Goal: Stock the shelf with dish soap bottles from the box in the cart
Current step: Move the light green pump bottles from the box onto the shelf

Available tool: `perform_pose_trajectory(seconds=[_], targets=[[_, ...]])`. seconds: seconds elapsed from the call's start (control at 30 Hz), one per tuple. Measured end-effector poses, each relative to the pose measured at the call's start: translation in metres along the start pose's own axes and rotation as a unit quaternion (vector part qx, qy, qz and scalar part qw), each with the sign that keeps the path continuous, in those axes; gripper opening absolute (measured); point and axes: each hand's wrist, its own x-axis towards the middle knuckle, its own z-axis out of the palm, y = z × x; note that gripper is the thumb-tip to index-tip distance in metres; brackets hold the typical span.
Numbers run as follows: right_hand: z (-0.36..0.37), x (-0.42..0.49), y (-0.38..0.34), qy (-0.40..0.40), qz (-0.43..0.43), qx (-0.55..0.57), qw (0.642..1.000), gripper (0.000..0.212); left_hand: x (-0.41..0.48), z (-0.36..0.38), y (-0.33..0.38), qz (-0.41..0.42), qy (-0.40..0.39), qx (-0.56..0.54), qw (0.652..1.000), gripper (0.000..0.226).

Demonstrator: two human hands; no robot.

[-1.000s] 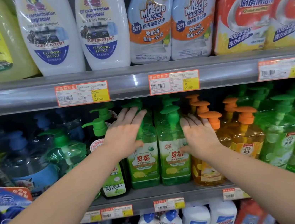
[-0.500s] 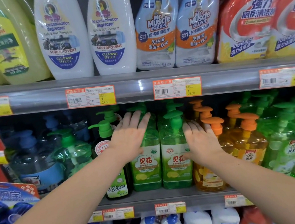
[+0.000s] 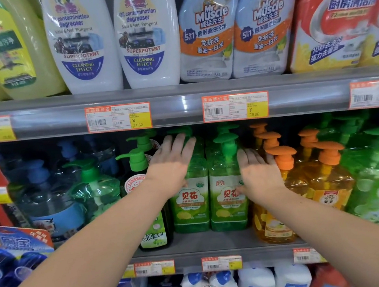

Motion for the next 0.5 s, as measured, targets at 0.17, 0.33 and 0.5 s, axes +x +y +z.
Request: perform_pose_trajectory(seconds=[0.17, 0.33, 0.5], targets=[[0.001, 0.005, 0.000, -0.019, 0.001, 0.004, 1.000, 0.100, 0.006, 0.000, 0.000, -0.011, -0.019, -0.002, 1.000, 0.109], [-0.003, 0.005, -0.001, -0.047, 0.009, 0.023, 0.999, 0.114, 0.006, -0.004, 0.001, -0.031, -0.032, -0.029, 0.999, 0.107], [-0.012, -0.009, 0.000, -0.010, 0.010, 0.079, 0.997, 0.107, -0.004, -0.015, 0.014, -0.049, 0.013, -0.038, 0.998, 0.095]])
